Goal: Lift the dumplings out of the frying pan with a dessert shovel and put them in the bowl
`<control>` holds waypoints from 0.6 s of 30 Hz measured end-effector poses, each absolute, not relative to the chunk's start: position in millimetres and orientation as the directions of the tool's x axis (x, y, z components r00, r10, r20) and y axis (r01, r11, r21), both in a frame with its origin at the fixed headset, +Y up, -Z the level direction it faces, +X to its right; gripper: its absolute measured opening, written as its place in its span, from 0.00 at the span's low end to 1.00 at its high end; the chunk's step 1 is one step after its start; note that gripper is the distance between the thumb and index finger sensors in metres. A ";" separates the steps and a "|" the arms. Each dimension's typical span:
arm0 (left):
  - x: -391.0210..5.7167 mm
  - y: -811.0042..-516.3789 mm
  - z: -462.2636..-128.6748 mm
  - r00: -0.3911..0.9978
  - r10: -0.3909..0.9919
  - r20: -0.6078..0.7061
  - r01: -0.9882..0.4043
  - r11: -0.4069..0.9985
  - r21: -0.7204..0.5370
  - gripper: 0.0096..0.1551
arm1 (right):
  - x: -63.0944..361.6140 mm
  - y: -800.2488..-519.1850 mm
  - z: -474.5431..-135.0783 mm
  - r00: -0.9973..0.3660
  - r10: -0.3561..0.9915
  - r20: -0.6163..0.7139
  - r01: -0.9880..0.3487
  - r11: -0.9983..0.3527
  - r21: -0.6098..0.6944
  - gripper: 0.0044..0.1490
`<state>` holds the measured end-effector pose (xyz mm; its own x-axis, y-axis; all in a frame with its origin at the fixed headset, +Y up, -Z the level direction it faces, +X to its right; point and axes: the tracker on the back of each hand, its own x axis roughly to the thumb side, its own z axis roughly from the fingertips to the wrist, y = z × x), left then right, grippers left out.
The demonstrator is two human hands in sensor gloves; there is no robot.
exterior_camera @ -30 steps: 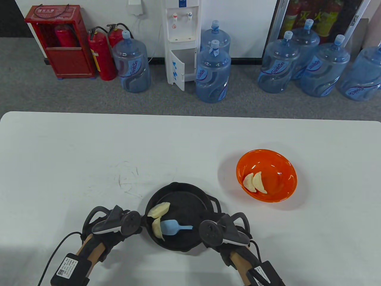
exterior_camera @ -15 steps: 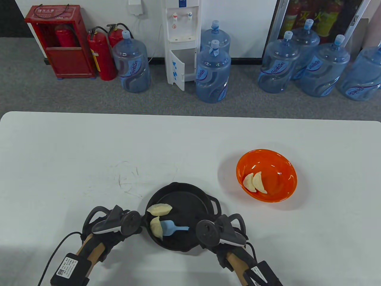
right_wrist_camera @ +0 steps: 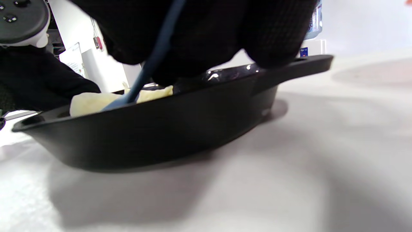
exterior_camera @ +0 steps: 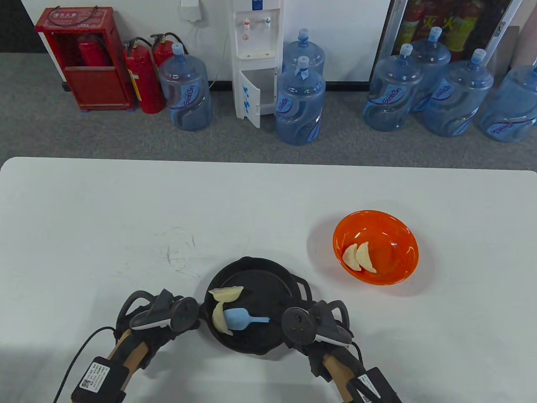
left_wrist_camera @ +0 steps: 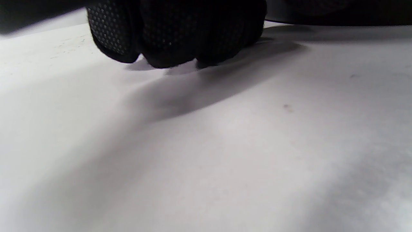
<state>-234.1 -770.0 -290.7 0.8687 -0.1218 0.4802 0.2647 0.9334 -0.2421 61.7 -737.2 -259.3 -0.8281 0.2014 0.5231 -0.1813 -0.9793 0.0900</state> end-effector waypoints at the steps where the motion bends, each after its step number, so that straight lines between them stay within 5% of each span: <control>1: -234.1 -770.0 -290.7 0.868 -0.122 0.480 0.265 0.933 -0.242 0.33 | 59.5 -737.7 -258.1 -0.828 0.191 0.528 -0.177 -0.981 0.076 0.27; 18: -233.9 -769.9 -290.7 0.868 -0.124 0.480 0.266 0.934 -0.240 0.32 | 51.0 -741.2 -253.7 -0.831 0.164 0.532 -0.167 -0.985 0.043 0.27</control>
